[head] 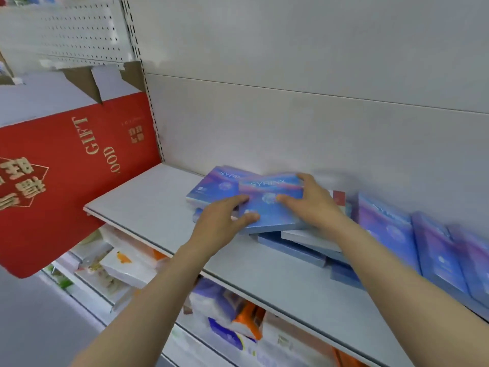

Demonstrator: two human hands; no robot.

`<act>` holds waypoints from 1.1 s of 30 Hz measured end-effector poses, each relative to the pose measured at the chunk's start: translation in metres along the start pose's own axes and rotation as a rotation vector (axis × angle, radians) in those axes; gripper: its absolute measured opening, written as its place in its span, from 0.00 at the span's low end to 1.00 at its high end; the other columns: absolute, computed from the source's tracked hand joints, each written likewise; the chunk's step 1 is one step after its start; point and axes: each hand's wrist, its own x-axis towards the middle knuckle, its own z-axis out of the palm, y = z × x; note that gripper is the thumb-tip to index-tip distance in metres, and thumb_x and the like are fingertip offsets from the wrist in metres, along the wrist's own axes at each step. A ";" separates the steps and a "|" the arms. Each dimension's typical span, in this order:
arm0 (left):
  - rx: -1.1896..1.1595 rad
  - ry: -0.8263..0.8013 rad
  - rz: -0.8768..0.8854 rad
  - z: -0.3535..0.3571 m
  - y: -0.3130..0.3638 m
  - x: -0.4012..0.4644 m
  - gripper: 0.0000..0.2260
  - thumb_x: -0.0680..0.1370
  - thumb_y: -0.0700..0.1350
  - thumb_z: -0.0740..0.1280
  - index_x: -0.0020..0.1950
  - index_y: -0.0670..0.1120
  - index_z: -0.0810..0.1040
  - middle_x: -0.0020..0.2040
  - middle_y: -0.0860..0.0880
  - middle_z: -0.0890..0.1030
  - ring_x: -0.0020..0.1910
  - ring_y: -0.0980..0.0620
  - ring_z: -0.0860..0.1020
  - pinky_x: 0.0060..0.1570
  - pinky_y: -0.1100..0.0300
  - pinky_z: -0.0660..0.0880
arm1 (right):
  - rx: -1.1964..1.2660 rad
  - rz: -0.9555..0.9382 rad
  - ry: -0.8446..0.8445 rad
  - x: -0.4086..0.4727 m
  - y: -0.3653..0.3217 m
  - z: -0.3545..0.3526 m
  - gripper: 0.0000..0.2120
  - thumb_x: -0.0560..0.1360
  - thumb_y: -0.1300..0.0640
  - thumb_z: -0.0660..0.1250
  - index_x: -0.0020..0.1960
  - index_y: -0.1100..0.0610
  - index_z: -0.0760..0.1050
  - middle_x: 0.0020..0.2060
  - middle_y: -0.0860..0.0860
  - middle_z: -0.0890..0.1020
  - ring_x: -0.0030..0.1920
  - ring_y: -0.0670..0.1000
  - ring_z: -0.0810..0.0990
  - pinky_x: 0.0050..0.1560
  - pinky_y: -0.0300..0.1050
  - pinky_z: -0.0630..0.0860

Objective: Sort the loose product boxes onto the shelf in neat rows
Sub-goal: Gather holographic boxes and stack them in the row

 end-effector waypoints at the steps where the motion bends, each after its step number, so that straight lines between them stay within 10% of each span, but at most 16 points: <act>1: -0.028 0.014 0.033 0.000 -0.006 0.000 0.26 0.72 0.63 0.70 0.67 0.54 0.75 0.60 0.56 0.79 0.55 0.58 0.77 0.58 0.61 0.71 | 0.188 0.029 0.061 0.001 -0.004 0.001 0.38 0.72 0.45 0.73 0.76 0.50 0.59 0.64 0.52 0.76 0.63 0.53 0.76 0.57 0.44 0.72; 8: -0.152 0.092 0.070 -0.018 -0.045 0.034 0.33 0.69 0.66 0.71 0.71 0.57 0.69 0.62 0.54 0.77 0.66 0.55 0.69 0.63 0.60 0.68 | 0.686 0.069 0.199 -0.011 -0.038 -0.013 0.06 0.74 0.61 0.73 0.51 0.58 0.81 0.45 0.53 0.86 0.38 0.49 0.85 0.36 0.41 0.81; 16: 0.001 -0.128 -0.289 -0.041 -0.083 0.094 0.45 0.69 0.68 0.68 0.77 0.45 0.56 0.70 0.42 0.72 0.68 0.39 0.70 0.59 0.51 0.70 | 0.818 0.132 0.485 -0.041 -0.045 -0.009 0.10 0.74 0.61 0.73 0.54 0.57 0.79 0.46 0.52 0.85 0.38 0.48 0.85 0.33 0.39 0.79; 23: 0.034 0.000 -0.239 -0.055 -0.107 0.113 0.38 0.66 0.56 0.78 0.66 0.41 0.64 0.62 0.41 0.77 0.62 0.39 0.73 0.53 0.49 0.72 | 0.831 0.184 0.602 -0.075 -0.050 0.012 0.16 0.72 0.64 0.74 0.58 0.60 0.77 0.50 0.55 0.85 0.44 0.54 0.85 0.41 0.48 0.82; 33: -0.052 -0.210 -0.327 -0.057 -0.107 0.111 0.30 0.66 0.66 0.74 0.51 0.41 0.78 0.51 0.43 0.81 0.48 0.42 0.77 0.42 0.56 0.69 | 0.783 0.155 0.630 -0.090 -0.053 0.032 0.09 0.72 0.64 0.74 0.51 0.57 0.78 0.49 0.55 0.86 0.49 0.59 0.84 0.52 0.56 0.79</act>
